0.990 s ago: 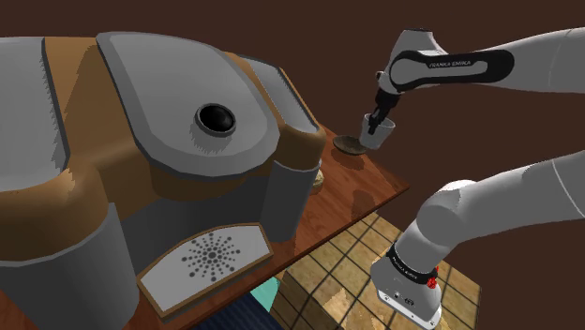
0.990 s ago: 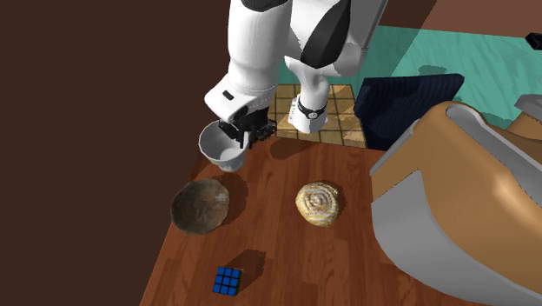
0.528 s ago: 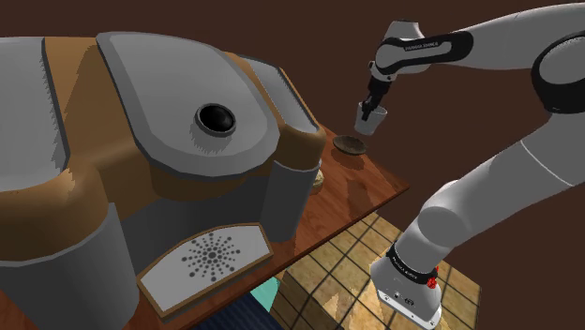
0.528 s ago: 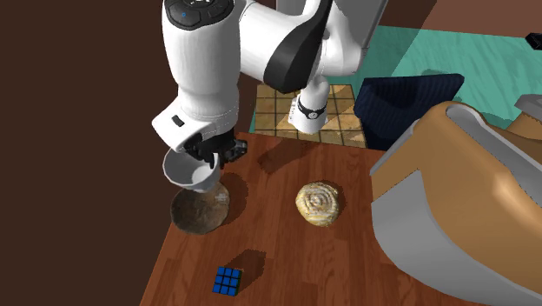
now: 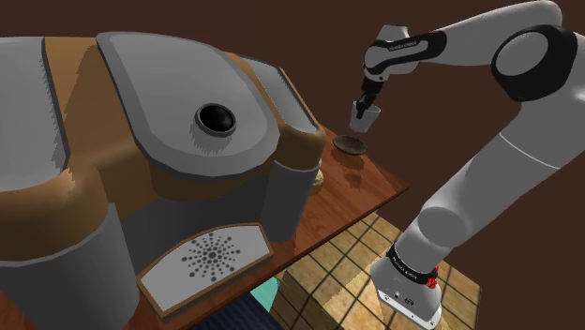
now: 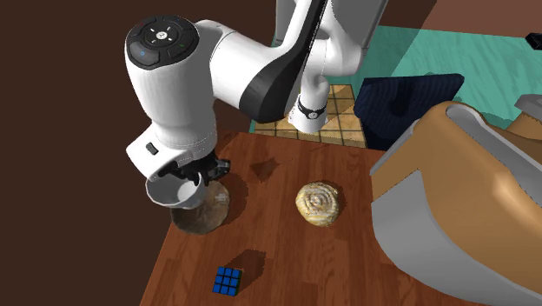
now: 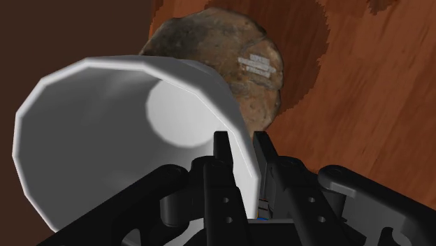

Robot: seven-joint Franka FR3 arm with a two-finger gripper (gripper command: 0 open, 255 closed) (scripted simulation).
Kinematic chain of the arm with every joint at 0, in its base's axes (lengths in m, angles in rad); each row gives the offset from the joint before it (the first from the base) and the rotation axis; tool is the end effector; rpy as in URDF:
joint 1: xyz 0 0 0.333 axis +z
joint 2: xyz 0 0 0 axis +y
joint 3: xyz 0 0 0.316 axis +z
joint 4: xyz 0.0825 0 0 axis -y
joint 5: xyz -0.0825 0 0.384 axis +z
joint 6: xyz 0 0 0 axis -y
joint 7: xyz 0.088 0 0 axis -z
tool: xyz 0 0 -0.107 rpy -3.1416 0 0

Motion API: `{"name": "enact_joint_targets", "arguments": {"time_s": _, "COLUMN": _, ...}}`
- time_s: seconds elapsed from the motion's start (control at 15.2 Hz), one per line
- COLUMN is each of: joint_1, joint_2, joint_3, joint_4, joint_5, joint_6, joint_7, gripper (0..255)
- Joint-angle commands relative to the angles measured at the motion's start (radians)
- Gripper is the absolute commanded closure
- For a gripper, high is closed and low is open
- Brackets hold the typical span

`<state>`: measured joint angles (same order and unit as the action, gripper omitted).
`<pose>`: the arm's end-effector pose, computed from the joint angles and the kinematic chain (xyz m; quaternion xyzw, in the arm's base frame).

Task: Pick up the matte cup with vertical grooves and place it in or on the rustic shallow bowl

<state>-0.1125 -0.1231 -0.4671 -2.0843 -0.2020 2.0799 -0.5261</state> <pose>0.4359 -0.3056 0.4843 0.9964 0.0178 0.0128 0.0818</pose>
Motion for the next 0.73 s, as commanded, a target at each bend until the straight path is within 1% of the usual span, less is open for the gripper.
{"name": "enact_joint_targets", "arguments": {"time_s": 0.0, "joint_1": -0.001, "joint_2": 0.006, "joint_3": -0.002, "joint_4": -0.022, "joint_5": 0.000, "joint_6": 0.029, "joint_7": 0.002, "gripper": 255}}
{"name": "enact_joint_targets", "arguments": {"time_s": 0.66, "joint_1": -0.005, "joint_2": 0.058, "joint_3": -0.013, "joint_4": -0.109, "joint_5": 0.011, "joint_6": 0.164, "joint_7": 0.003, "gripper": 255}}
